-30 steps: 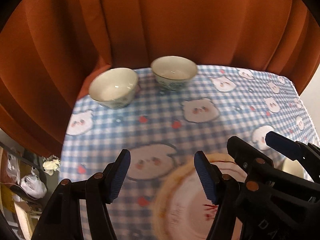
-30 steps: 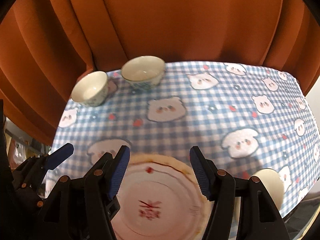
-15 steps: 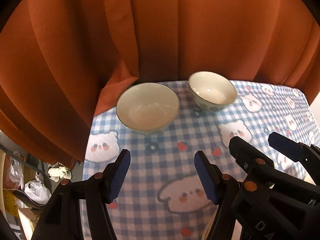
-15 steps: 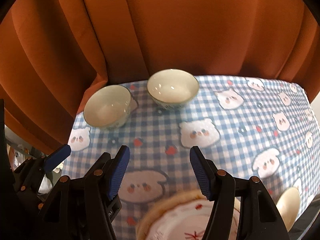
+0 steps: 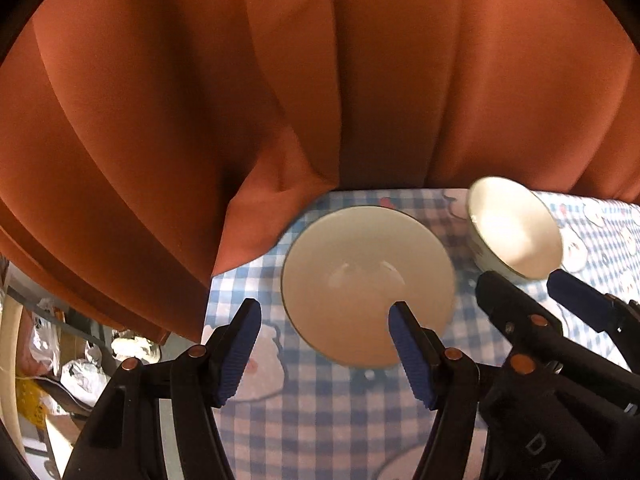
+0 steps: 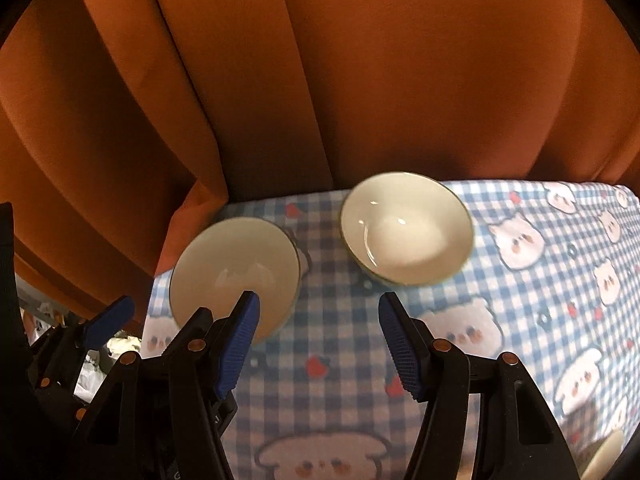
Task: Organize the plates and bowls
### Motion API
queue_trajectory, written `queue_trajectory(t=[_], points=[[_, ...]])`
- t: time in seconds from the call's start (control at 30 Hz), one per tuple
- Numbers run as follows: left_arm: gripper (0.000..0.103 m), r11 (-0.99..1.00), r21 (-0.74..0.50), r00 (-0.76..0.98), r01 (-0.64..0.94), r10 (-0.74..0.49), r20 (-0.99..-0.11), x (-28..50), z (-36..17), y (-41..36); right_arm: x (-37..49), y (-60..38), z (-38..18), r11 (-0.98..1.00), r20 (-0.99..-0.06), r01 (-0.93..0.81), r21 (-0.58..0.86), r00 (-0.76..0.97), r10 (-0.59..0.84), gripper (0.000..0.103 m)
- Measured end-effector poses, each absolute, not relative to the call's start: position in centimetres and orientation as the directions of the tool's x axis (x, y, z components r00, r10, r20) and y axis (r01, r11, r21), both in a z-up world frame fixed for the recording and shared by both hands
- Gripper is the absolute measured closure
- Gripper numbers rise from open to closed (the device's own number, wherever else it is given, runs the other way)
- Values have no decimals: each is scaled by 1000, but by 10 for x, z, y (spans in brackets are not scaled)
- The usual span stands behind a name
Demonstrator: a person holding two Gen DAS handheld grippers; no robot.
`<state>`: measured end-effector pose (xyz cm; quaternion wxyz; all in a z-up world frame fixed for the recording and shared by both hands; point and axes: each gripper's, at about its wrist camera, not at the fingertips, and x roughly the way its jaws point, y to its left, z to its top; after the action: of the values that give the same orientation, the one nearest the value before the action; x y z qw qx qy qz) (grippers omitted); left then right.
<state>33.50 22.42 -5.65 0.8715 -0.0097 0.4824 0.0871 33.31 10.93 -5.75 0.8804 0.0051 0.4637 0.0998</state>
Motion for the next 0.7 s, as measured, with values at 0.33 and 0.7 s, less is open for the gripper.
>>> queue_trajectory(t=[0.33,0.7], points=[[49,975,83,491,-207,177,-853,365,-83,244,365,138,-85,974,-828,-192,118,523,204,63],[72,971,95,477,-217,191,-858,371,-95,245,383,142,-109,971,-846,-193,139,486,218,88]])
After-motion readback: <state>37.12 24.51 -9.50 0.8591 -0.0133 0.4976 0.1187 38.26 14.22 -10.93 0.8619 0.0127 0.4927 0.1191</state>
